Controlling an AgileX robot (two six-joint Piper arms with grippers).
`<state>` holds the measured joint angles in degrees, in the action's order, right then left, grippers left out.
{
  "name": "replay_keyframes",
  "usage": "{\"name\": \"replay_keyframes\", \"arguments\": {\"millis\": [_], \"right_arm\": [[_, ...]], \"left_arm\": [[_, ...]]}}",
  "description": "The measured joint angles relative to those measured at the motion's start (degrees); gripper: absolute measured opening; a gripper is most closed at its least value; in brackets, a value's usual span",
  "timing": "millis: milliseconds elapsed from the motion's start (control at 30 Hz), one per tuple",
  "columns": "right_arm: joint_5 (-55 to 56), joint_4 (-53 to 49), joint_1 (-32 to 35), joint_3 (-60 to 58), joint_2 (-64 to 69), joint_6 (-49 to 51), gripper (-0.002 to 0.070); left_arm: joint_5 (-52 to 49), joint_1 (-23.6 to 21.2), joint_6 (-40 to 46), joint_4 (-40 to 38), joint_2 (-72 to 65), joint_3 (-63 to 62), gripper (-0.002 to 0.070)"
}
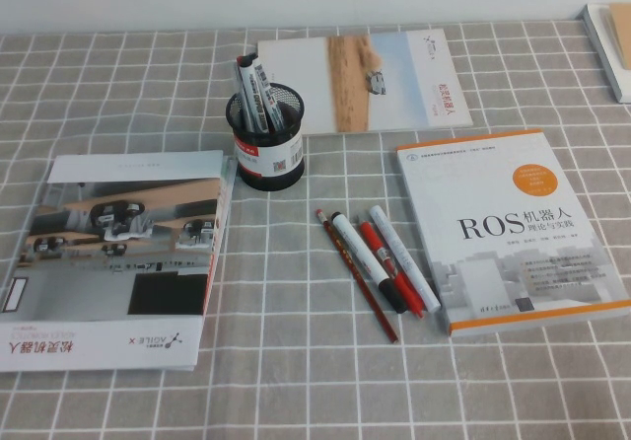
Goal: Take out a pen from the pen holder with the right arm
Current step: 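Take a marker out of the pen holder and lay it on the table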
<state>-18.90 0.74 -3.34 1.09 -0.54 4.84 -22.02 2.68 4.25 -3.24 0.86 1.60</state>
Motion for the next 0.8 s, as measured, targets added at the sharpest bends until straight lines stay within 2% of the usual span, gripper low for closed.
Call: {"name": "replay_keyframes", "arguments": {"millis": [267, 800], "right_arm": [[0.27, 10.77, 0.00, -2.43, 0.00, -14.81, -0.0013], [-2.75, 12.41, 0.00, -2.62, -0.25, -16.27, -0.0012]], "left_arm": [[0.00, 0.00, 0.00, 0.00, 0.00, 0.00, -0.0005], [0.00, 0.00, 0.00, 0.00, 0.00, 0.00, -0.0005]]}}
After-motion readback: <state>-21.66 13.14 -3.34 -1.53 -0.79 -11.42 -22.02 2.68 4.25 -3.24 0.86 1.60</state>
